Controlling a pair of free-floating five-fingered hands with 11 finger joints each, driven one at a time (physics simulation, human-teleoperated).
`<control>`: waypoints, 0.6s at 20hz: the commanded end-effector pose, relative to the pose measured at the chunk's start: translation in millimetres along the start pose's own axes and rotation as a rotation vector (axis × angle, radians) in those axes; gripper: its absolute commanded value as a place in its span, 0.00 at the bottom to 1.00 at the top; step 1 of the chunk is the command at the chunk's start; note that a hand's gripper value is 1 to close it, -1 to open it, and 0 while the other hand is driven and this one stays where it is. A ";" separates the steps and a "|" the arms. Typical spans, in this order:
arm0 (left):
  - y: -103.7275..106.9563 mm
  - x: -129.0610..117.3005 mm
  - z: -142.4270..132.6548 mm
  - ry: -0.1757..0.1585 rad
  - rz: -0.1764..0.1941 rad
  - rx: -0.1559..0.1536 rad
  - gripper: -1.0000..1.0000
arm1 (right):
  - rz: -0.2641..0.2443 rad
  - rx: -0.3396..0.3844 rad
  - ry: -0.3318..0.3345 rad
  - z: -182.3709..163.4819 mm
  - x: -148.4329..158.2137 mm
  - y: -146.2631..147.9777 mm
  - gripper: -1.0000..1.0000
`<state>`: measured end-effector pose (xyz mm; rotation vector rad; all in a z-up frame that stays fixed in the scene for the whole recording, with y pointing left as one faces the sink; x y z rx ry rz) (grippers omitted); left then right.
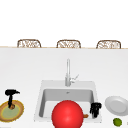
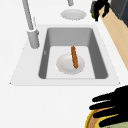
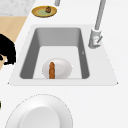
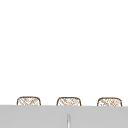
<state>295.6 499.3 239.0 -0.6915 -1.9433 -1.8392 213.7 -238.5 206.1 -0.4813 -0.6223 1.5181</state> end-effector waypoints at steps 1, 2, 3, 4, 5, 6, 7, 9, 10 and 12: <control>14.2 8.6 -22.1 0.037 -0.029 -0.016 0.00 | 0.000 0.000 0.000 0.0 0.0 0.0 0.50; 15.8 9.3 -27.6 0.038 -0.021 -0.019 0.00 | 0.000 0.000 0.000 0.0 0.0 0.0 0.50; 17.4 10.5 -33.7 0.037 -0.015 -0.023 0.00 | 0.000 0.000 0.000 0.0 0.0 0.0 0.50; 17.8 11.8 -41.1 0.033 -0.007 -0.029 0.00 | 0.000 0.000 0.000 0.0 0.0 0.0 0.50; 17.7 12.3 -48.1 0.030 -0.001 -0.035 0.00 | 0.000 0.000 0.000 0.0 0.0 0.0 0.50; 15.7 11.0 -56.1 0.029 0.003 -0.039 0.00 | 0.000 0.000 0.000 0.0 0.0 0.0 0.50; 13.9 9.6 -63.3 0.030 0.003 -0.040 0.00 | 0.000 0.000 0.000 0.0 0.0 0.0 0.50; 11.4 7.0 -77.7 0.023 0.002 -0.021 0.00 | 0.000 0.000 0.000 0.0 0.0 0.0 0.50; 8.3 4.7 -83.8 0.027 0.005 -0.008 0.00 | 0.000 0.000 0.000 0.0 0.0 0.0 0.50; 6.8 3.4 -95.4 0.036 0.000 0.008 0.00 | 0.000 0.000 0.000 0.0 0.0 0.0 0.50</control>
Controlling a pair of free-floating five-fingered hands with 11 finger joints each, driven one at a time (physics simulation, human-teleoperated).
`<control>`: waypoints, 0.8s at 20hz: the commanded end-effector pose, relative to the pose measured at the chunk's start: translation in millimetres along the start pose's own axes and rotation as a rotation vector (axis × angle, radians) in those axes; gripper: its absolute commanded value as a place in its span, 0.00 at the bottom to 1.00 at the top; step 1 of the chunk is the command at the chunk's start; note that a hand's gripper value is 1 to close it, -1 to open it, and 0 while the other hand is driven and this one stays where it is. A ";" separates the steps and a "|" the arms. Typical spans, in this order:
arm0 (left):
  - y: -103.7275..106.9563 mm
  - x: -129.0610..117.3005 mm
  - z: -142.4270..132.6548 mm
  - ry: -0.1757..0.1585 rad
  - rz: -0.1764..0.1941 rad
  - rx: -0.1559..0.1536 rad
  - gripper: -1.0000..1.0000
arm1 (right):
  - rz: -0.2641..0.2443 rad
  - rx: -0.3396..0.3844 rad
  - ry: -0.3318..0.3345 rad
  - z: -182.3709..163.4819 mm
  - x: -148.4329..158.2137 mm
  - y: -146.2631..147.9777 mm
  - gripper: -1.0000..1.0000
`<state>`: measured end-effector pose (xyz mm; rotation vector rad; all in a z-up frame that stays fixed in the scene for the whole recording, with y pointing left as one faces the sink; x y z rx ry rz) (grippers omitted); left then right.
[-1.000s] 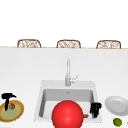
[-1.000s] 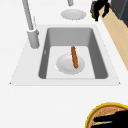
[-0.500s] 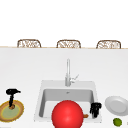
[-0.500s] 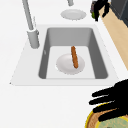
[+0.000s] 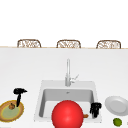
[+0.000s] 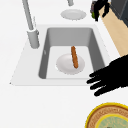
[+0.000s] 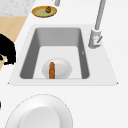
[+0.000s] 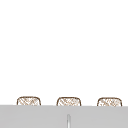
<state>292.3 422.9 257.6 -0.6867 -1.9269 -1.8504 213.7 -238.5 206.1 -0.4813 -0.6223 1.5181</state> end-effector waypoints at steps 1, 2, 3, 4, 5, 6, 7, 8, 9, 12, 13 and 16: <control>-4.7 -3.2 -24.6 0.027 -0.002 0.020 0.00 | 0.000 0.000 0.000 0.0 0.0 0.0 0.50; -4.0 -3.7 -31.5 0.026 -0.001 0.016 0.00 | 0.000 0.000 0.000 0.0 0.0 0.0 0.50; -2.8 -3.9 -37.2 0.029 -0.003 0.011 0.00 | 0.000 0.000 0.000 0.0 0.0 0.0 0.50; -3.1 -4.4 -42.7 0.033 -0.011 0.005 0.00 | 0.000 0.000 0.000 0.0 0.0 0.0 0.50; -3.3 -5.0 -48.6 0.036 -0.013 0.005 0.00 | 0.000 0.000 0.000 0.0 0.0 0.0 0.50; -3.4 -5.6 -55.7 0.034 -0.009 0.000 0.00 | 0.000 0.000 0.000 0.0 0.0 0.0 0.50; -3.5 -6.2 -62.3 0.033 -0.005 -0.002 0.00 | 0.000 0.000 0.000 0.0 0.0 0.0 0.50; -4.5 -7.4 -69.0 0.031 0.001 0.000 0.00 | 0.000 0.000 0.000 0.0 0.0 0.0 0.50; -5.1 -8.0 -75.0 0.032 0.000 0.005 0.00 | 0.000 0.000 0.000 0.0 0.0 0.0 0.50; -6.4 -10.4 -90.7 0.043 -0.008 0.019 0.00 | 0.000 0.000 0.000 0.0 0.0 0.0 0.50; -7.9 -11.9 -96.3 0.045 -0.008 0.017 0.00 | 0.000 0.000 0.000 0.0 0.0 0.0 0.50; -11.4 -15.9 -113.8 0.046 -0.005 0.012 0.00 | 0.000 0.000 0.000 0.0 0.0 0.0 0.50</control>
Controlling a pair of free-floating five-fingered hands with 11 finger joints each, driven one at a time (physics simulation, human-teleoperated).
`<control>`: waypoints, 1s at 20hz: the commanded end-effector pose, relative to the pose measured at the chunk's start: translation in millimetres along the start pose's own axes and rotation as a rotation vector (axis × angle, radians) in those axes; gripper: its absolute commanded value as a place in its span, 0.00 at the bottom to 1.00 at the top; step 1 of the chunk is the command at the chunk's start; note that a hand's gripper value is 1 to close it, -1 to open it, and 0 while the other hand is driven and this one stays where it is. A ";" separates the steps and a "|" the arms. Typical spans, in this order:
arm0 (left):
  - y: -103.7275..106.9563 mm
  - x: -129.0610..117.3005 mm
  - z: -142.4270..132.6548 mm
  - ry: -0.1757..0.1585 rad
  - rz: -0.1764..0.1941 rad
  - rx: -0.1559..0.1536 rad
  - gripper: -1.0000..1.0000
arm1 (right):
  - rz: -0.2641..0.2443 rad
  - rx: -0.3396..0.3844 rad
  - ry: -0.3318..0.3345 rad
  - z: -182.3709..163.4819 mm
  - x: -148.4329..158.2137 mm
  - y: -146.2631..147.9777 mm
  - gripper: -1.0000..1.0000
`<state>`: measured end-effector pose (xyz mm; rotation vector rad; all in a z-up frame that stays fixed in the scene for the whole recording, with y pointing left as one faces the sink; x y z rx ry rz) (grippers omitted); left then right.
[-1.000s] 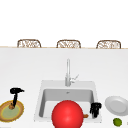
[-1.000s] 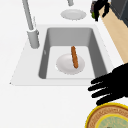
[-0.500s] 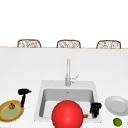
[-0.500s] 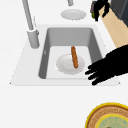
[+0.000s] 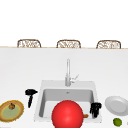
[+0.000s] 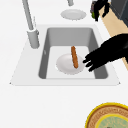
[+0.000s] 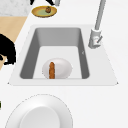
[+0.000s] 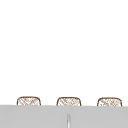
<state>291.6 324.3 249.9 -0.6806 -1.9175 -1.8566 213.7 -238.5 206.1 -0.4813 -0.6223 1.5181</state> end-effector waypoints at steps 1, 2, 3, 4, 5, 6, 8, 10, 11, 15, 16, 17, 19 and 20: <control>-4.8 -5.1 -21.7 0.039 -0.004 0.015 0.00 | 0.000 0.000 0.000 0.0 0.0 0.0 0.50; -6.2 -6.5 -27.3 0.040 -0.003 0.015 0.00 | 0.000 0.000 0.000 0.0 0.0 0.0 0.50; -8.1 -8.2 -33.0 0.040 -0.002 0.015 0.00 | 0.000 0.000 0.000 0.0 0.0 0.0 0.50; -10.3 -9.9 -38.6 0.041 -0.002 0.014 0.00 | 0.000 0.000 0.000 0.0 0.0 0.0 0.50; -13.8 -11.7 -44.1 0.042 -0.002 0.015 0.00 | 0.000 0.000 0.000 0.0 0.0 0.0 0.50; -17.1 -13.3 -49.8 0.043 -0.002 0.015 0.00 | 0.000 0.000 0.000 0.0 0.0 0.0 0.50; -22.8 -16.9 -60.0 0.048 -0.003 0.020 0.00 | 0.000 0.000 0.000 0.0 0.0 0.0 0.50; -27.6 -18.7 -67.3 0.060 -0.007 0.036 0.00 | 0.000 0.000 0.000 0.0 0.0 0.0 0.50; -30.6 -19.5 -72.0 0.062 -0.011 0.036 0.00 | 0.000 0.000 0.000 0.0 0.0 0.0 0.50; -45.9 -7.9 -84.0 0.051 -0.004 0.025 0.00 | 0.000 0.000 0.000 0.0 0.0 0.0 0.50; -52.6 -1.0 -80.5 0.042 -0.004 0.019 0.00 | 0.000 0.000 0.000 0.0 0.0 0.0 0.50; -56.6 2.8 -80.5 0.035 -0.004 0.015 0.00 | 0.000 0.000 0.000 0.0 0.0 0.0 0.50; -64.0 8.8 -83.0 0.029 -0.003 0.016 0.00 | 0.000 0.000 0.000 0.0 0.0 0.0 0.50; -64.9 9.1 -83.3 0.027 0.002 0.011 0.00 | 0.000 0.000 0.000 0.0 0.0 0.0 0.50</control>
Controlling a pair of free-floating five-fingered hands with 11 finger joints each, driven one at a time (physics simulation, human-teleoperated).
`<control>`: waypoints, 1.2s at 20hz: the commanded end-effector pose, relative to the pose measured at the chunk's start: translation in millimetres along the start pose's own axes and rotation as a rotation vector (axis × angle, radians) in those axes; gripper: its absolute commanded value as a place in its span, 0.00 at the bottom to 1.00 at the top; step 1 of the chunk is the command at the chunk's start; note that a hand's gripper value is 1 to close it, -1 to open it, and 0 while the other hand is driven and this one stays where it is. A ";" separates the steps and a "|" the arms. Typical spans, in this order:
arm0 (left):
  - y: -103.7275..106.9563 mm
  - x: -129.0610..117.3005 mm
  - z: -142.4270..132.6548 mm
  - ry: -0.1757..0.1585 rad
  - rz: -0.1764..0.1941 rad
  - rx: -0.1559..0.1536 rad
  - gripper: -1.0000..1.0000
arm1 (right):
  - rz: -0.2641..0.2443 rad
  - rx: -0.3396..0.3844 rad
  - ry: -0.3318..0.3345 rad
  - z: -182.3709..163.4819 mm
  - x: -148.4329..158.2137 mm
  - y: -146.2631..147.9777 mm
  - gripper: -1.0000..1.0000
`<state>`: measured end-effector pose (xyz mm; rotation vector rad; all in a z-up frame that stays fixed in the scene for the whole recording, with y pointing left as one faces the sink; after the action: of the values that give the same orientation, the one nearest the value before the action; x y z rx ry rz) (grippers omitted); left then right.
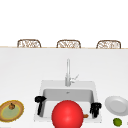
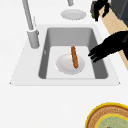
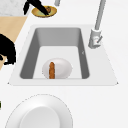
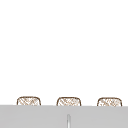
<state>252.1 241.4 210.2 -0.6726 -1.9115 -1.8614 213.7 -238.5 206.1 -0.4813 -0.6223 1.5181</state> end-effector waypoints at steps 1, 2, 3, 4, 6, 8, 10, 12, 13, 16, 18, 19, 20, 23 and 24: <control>-9.7 7.5 -0.5 0.017 0.002 0.012 0.00 | 0.000 0.000 0.000 0.0 0.0 0.0 0.50; -9.2 6.2 -0.4 0.011 0.008 0.008 0.00 | 0.000 0.000 0.000 0.0 0.0 0.0 0.50; -9.5 5.5 -0.4 0.011 0.011 0.008 0.00 | 0.000 0.000 0.000 0.0 0.0 0.0 0.50; -9.3 4.8 -0.3 0.013 0.011 0.009 0.00 | 0.000 0.000 0.000 0.0 0.0 0.0 0.50; -8.8 4.9 -0.3 0.010 0.011 0.008 0.00 | 0.000 0.000 0.000 0.0 0.0 0.0 0.50; -8.2 3.6 -2.4 0.010 0.002 0.006 0.00 | 0.000 0.000 0.000 0.0 0.0 0.0 0.50; -12.0 -2.4 -7.4 0.014 0.002 0.009 0.00 | 0.000 0.000 0.000 0.0 0.0 0.0 0.50; -19.0 -3.4 -13.3 0.022 0.006 0.013 0.00 | 0.000 0.000 0.000 0.0 0.0 0.0 0.50; -23.5 6.0 -18.1 0.024 0.000 0.014 0.00 | 0.000 0.000 0.000 0.0 0.0 0.0 0.50; -34.9 26.3 -22.5 0.008 -0.010 -0.005 0.00 | 0.000 0.000 0.000 0.0 0.0 0.0 0.50; -42.4 36.6 -24.6 0.008 -0.016 -0.001 0.00 | 0.000 0.000 0.000 0.0 0.0 0.0 0.50; -45.5 42.7 -25.2 0.014 -0.027 0.003 0.00 | 0.000 0.000 0.000 0.0 0.0 0.0 0.50; -47.3 44.0 -23.7 0.015 -0.031 0.005 0.00 | 0.000 0.000 0.000 0.0 0.0 0.0 0.50; -42.8 36.9 -24.3 0.003 -0.005 -0.001 0.00 | 0.000 0.000 0.000 0.0 0.0 0.0 0.50; -43.0 36.9 -24.4 0.002 0.000 -0.001 0.00 | 0.000 0.000 0.000 0.0 0.0 0.0 0.50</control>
<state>195.3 219.4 197.9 -0.6701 -1.9098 -1.8620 213.7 -238.5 206.1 -0.4813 -0.6223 1.5181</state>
